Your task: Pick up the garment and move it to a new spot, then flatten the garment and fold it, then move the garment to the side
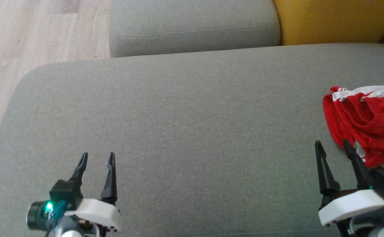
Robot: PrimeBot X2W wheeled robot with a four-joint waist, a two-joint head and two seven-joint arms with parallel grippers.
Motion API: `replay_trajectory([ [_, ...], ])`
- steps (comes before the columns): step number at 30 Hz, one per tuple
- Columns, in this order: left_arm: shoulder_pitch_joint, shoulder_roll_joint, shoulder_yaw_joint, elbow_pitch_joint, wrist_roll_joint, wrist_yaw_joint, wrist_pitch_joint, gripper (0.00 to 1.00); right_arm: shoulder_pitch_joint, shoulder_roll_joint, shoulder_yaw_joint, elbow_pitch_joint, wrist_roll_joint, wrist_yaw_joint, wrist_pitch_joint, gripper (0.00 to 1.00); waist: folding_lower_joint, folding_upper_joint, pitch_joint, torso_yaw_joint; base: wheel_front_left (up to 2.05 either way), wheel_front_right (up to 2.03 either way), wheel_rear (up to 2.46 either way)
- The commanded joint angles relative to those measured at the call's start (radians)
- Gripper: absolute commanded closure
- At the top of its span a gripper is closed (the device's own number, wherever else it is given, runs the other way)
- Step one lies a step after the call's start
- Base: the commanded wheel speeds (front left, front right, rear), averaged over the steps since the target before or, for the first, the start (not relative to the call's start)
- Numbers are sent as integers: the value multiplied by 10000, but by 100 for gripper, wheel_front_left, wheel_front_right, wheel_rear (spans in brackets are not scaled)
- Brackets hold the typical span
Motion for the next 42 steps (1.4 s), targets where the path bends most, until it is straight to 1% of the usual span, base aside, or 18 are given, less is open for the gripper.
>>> replay_trajectory([
  [1,-435,221,291,-336,-34,84,-22,0,-274,-57,218,-370,-12,-9,37,0,1,-1,2,-5,0,0,0],
  [16,-482,267,176,-377,-43,193,-13,0,-264,-55,189,-352,116,-9,90,0,1,-1,36,23,0,0,0],
  [17,-1,12,-232,23,0,117,10,100,-2,2,-2,36,92,0,69,100,1,-1,38,23,0,0,0],
  [20,158,-124,-321,478,-4,116,22,100,49,6,22,585,96,0,70,100,1,-1,40,24,0,0,0],
  [42,-121,-305,357,608,-2458,-481,492,100,-419,-131,58,1160,2763,-2,-57,100,1,-1,82,37,0,0,0],
])
